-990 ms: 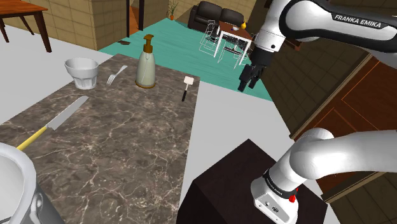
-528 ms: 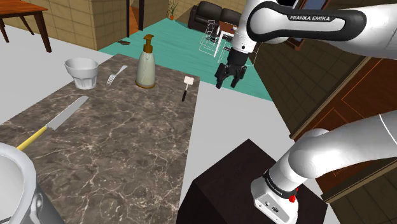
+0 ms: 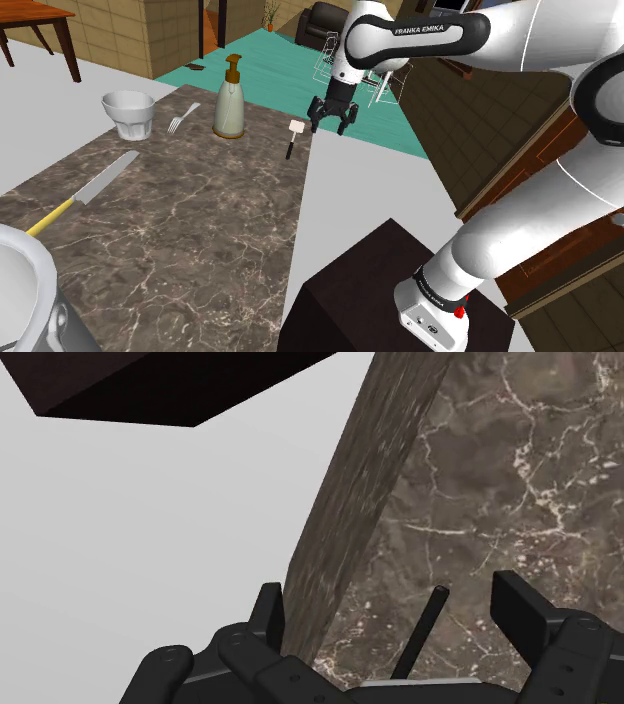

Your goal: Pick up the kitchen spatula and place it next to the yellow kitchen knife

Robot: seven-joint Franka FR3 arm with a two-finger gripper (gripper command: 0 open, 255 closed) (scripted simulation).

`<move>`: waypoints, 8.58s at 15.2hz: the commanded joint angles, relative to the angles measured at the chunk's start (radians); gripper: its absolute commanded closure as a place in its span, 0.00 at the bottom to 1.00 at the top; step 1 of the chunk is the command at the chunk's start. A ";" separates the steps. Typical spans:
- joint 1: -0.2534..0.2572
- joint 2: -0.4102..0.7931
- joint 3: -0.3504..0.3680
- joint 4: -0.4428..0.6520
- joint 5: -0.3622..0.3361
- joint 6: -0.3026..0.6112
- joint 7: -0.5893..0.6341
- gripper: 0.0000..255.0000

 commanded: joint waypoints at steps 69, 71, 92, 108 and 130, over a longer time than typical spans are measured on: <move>0.047 0.536 -0.032 0.640 -0.067 -0.103 0.502 1.00; 0.073 0.515 -0.019 0.607 -0.068 -0.090 0.542 1.00; 0.372 0.515 0.127 0.590 -0.108 -0.056 0.989 1.00; 0.535 0.667 0.168 0.715 -0.165 -0.026 1.191 1.00; 0.535 0.716 0.158 0.614 -0.179 0.123 1.194 0.00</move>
